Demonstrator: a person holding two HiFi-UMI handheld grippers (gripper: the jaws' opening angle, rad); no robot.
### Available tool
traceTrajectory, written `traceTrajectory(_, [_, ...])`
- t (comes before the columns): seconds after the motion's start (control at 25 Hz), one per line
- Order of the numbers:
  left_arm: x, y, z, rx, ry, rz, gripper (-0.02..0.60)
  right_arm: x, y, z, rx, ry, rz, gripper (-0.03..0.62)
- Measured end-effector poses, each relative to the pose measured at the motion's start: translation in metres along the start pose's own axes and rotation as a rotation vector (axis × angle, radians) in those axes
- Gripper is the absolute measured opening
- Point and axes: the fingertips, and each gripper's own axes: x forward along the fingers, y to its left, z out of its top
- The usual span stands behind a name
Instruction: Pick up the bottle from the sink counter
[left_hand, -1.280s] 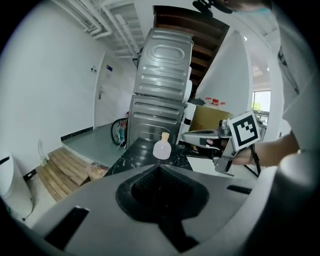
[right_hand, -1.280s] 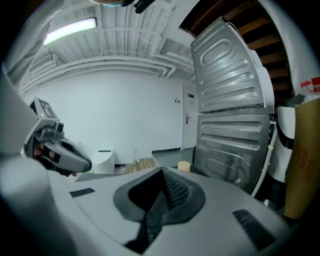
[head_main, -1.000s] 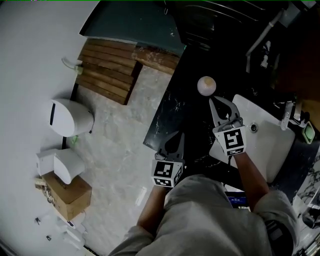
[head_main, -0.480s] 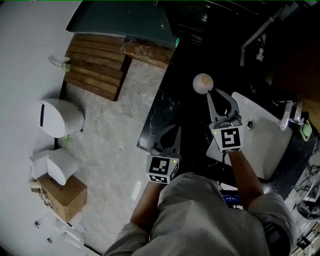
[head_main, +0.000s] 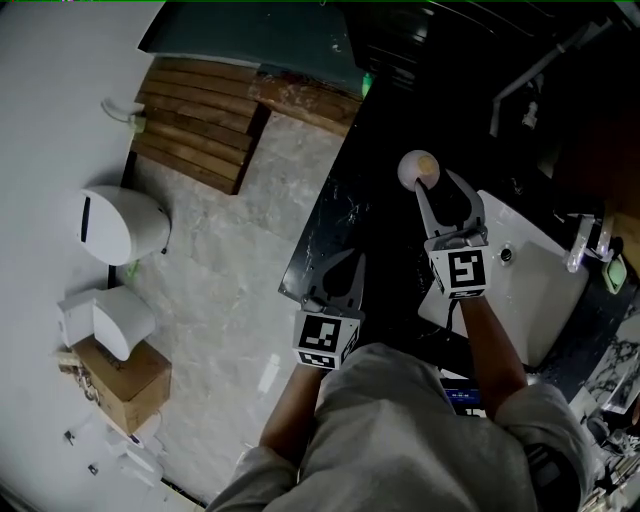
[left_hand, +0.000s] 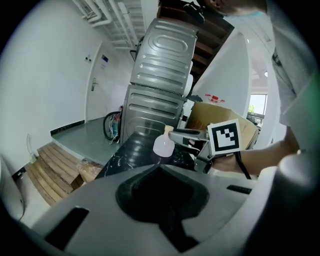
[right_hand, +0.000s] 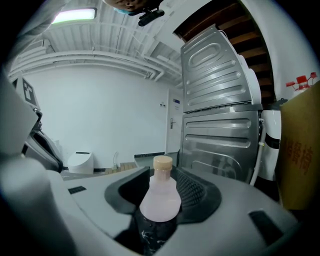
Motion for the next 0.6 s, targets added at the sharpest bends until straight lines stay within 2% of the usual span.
traceTrajectory(0.6, [-0.014,0.01,-0.001,-0.015,-0.016,0.057,0.012,0.03,0.002,0.001,0.02,-0.006,0.012,0.163])
